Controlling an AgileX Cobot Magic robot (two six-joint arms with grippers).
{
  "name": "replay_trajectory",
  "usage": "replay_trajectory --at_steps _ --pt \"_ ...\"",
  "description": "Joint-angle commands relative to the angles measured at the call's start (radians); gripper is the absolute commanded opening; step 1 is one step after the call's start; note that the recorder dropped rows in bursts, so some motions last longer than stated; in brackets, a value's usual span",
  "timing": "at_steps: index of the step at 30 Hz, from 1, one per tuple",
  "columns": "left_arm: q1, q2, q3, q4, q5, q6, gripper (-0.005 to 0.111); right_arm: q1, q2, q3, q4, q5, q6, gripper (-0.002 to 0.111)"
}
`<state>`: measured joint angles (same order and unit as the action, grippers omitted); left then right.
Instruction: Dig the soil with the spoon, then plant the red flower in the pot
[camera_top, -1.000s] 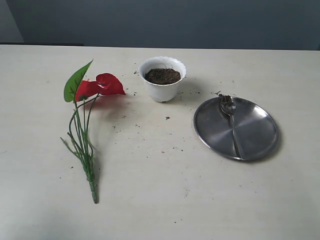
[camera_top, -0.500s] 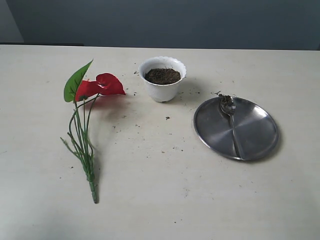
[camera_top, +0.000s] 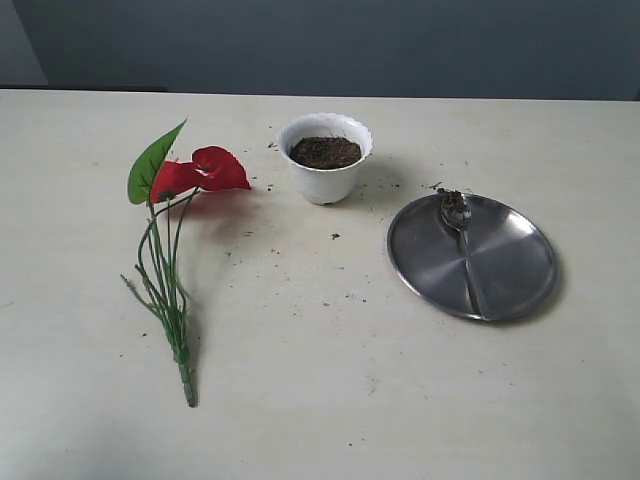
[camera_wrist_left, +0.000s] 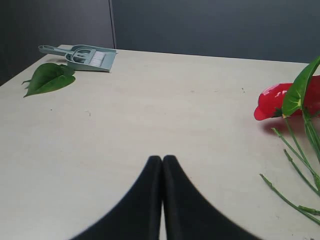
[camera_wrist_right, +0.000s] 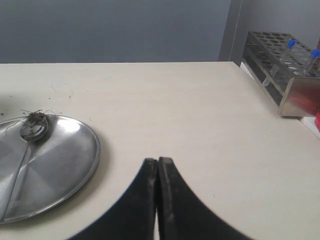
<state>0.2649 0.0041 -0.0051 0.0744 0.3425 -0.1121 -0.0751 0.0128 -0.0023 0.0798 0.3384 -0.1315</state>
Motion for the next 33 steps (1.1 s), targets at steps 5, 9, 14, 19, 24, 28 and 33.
replay_trajectory --at_steps 5,9,14,19,24,28,33 --pt "-0.007 -0.004 0.005 -0.009 -0.007 0.0 0.0 -0.004 -0.004 0.002 0.008 0.001 -0.008 -0.001" --pt "-0.007 -0.004 0.005 -0.009 -0.007 0.0 0.0 -0.004 -0.004 0.002 0.008 0.001 -0.008 -0.001" --pt "-0.007 -0.004 0.005 -0.009 -0.007 0.0 0.0 -0.004 -0.004 0.002 0.008 -0.001 -0.008 -0.001" --pt "-0.007 -0.004 0.005 -0.009 -0.007 0.0 0.0 -0.004 -0.004 0.002 0.04 -0.001 0.011 -0.001" --pt "-0.007 -0.004 0.005 -0.009 -0.007 0.0 0.0 -0.004 -0.004 0.002 0.086 -0.003 0.011 -0.001" --pt "-0.007 -0.004 0.005 -0.009 -0.007 0.0 0.0 -0.004 -0.004 0.002 0.086 -0.003 0.011 -0.001" --pt "-0.007 -0.004 0.005 -0.009 -0.007 0.0 0.0 -0.004 -0.004 0.002 0.086 -0.003 0.011 -0.001"
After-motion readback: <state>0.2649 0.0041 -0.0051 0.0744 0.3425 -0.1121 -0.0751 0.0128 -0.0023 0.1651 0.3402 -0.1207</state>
